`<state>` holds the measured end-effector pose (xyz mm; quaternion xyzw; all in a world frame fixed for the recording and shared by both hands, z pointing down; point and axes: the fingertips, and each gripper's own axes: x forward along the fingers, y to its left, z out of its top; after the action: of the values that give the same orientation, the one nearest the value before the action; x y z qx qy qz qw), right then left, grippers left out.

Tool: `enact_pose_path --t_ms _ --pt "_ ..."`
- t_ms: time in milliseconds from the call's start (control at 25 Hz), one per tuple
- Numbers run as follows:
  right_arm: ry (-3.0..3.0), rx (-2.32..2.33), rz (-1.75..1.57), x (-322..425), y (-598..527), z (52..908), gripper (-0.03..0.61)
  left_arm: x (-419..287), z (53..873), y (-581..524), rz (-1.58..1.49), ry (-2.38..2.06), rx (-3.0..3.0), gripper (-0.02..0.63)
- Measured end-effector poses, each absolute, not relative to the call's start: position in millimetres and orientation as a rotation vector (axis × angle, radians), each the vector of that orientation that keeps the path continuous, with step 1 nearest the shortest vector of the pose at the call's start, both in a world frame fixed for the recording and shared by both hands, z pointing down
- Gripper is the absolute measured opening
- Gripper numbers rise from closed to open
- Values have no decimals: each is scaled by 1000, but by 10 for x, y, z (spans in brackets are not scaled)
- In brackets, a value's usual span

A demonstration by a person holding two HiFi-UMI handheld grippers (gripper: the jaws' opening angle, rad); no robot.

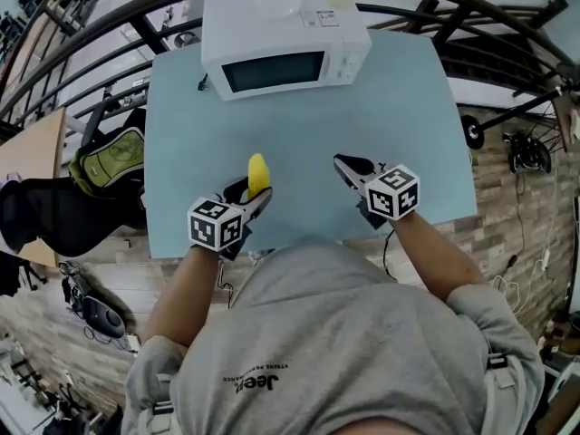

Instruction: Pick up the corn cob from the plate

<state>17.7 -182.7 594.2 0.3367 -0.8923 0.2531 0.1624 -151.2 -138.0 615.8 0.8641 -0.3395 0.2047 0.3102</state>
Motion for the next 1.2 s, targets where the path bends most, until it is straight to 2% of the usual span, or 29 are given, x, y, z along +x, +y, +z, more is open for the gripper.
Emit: enact_pose_path --t_ms 560,1200 --pt "-2450 964 891 332 -1580 6590 15 -1335 6691 -1035 638 -827 2175 245" --pt "-2414 919 905 301 -1431 6726 15 -1374 6821 -882 664 -824 2141 245"
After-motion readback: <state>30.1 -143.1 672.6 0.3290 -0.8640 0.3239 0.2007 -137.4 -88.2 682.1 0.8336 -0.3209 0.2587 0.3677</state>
